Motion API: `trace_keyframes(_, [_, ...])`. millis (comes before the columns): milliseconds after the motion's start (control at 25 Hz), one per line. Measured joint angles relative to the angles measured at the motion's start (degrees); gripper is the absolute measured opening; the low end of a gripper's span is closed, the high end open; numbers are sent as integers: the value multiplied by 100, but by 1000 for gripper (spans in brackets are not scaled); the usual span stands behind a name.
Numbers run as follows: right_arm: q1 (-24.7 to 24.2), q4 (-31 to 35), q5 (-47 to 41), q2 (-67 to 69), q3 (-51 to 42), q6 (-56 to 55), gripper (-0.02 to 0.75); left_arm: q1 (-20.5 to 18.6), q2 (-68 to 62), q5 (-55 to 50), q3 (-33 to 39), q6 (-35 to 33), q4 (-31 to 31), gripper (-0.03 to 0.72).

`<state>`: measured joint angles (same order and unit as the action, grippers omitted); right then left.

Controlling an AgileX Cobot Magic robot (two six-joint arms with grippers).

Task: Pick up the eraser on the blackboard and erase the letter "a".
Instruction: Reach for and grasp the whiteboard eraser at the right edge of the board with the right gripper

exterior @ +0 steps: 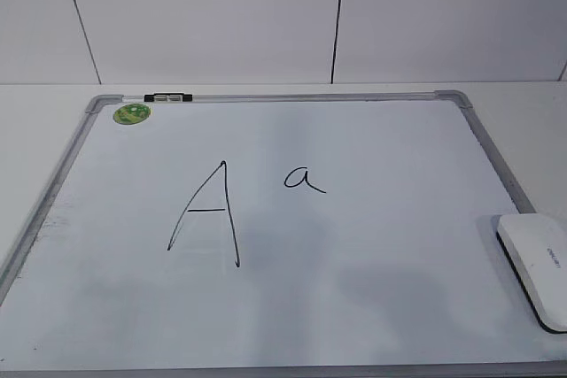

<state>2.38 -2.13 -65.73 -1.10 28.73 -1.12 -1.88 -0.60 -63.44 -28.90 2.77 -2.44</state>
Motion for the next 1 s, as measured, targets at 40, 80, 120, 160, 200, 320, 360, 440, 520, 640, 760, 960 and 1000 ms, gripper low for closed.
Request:
trace_keyframes(40, [0,0,0,0,0,0,556,0,0,0,0,0,0,235])
trace_keyframes(80, [0,0,0,0,0,0,556,0,0,0,0,0,0,235])
trace_keyframes(120, [0,0,0,0,0,0,556,0,0,0,0,0,0,235])
trace_keyframes(160, [0,0,0,0,0,0,556,0,0,0,0,0,0,235])
trace_keyframes(200, [0,0,0,0,0,0,556,0,0,0,0,0,0,235])
trace_keyframes(320, [0,0,0,0,0,0,556,0,0,0,0,0,0,235])
trace_keyframes(360, [0,0,0,0,0,0,556,0,0,0,0,0,0,235])
trace_keyframes(440, [0,0,0,0,0,0,556,0,0,0,0,0,0,235])
trace_keyframes(520, [0,0,0,0,0,0,556,0,0,0,0,0,0,235])
trace_keyframes(640, [0,0,10,0,0,20,556,0,0,0,0,0,0,235])
trace_keyframes(760, [0,0,201,0,80,160,555,0,0,0,0,0,0,235])
trace_keyframes(960, [0,12,632,14,130,329,556,0,0,0,0,0,0,235])
trace_keyframes(1000, [0,40,680,84,140,402,556,0,0,0,0,0,0,235])
